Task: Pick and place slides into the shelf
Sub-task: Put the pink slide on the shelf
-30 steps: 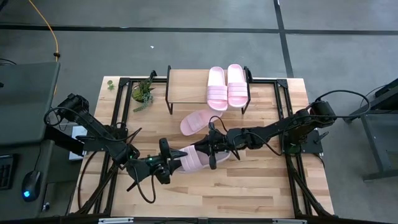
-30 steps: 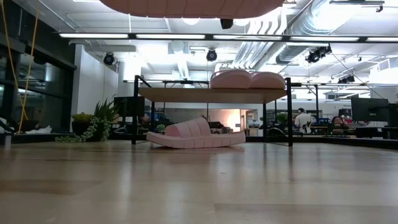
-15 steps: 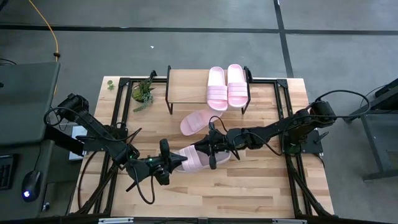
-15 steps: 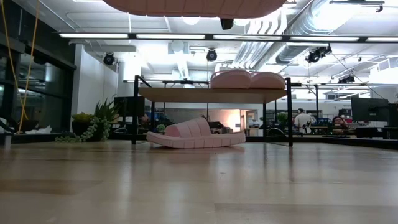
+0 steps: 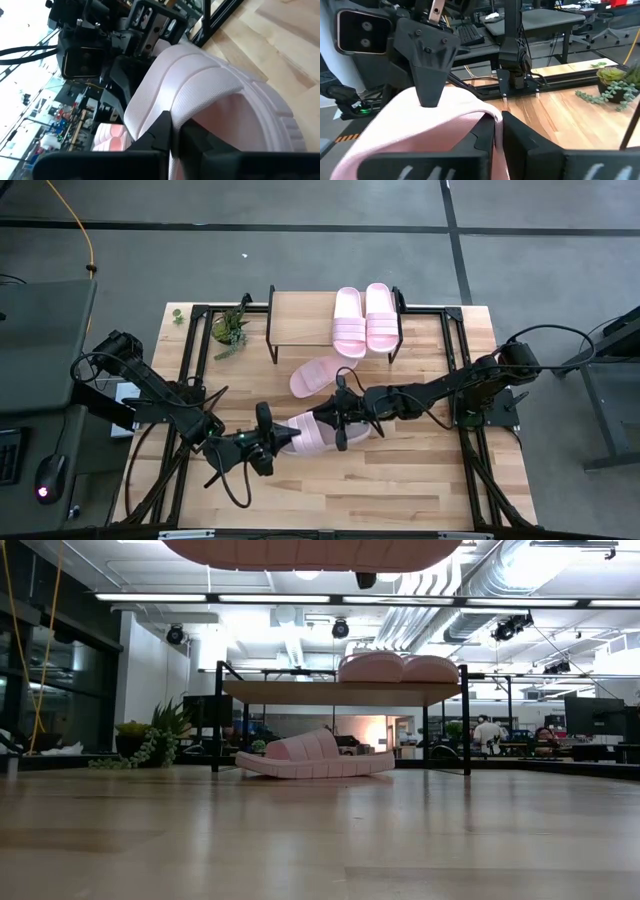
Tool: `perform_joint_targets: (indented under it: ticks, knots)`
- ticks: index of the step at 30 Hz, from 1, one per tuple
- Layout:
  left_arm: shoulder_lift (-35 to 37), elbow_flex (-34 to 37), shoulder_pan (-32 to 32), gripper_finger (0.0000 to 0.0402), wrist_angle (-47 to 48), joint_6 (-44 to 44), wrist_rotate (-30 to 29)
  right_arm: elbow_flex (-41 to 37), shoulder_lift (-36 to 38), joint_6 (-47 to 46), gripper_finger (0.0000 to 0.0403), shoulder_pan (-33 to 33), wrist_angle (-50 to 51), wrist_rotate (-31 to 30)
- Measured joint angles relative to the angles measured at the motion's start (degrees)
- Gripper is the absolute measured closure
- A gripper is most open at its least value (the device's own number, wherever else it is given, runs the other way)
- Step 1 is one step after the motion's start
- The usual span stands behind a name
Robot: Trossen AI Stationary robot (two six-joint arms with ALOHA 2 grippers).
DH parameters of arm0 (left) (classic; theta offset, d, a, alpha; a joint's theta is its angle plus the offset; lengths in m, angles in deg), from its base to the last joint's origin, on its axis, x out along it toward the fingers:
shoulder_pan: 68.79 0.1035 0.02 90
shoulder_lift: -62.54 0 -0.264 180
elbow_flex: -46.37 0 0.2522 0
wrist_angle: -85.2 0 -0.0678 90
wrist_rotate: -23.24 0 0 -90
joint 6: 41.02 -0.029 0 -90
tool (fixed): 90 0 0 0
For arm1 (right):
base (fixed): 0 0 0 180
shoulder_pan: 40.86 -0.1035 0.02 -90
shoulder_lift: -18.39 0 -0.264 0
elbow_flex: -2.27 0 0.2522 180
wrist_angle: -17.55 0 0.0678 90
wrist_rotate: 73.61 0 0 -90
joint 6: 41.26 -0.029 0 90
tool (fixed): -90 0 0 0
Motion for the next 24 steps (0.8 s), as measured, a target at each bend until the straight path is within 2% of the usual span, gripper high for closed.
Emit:
perform_joint_targets:
  ticks: [11,16,24]
  knots:
    - [0.00,0.00,0.04,0.0397,0.59,0.01,-0.83,0.04,0.00,1.01,0.0310,-0.02,0.63,-1.21]
    - [0.00,0.00,0.07,0.0393,1.23,0.09,-1.20,0.04,0.29,2.69,0.0289,0.31,1.55,-1.31]
    - [0.00,0.00,0.11,0.0396,3.28,1.18,-6.67,0.15,3.88,3.36,0.0284,0.33,8.94,-9.63]
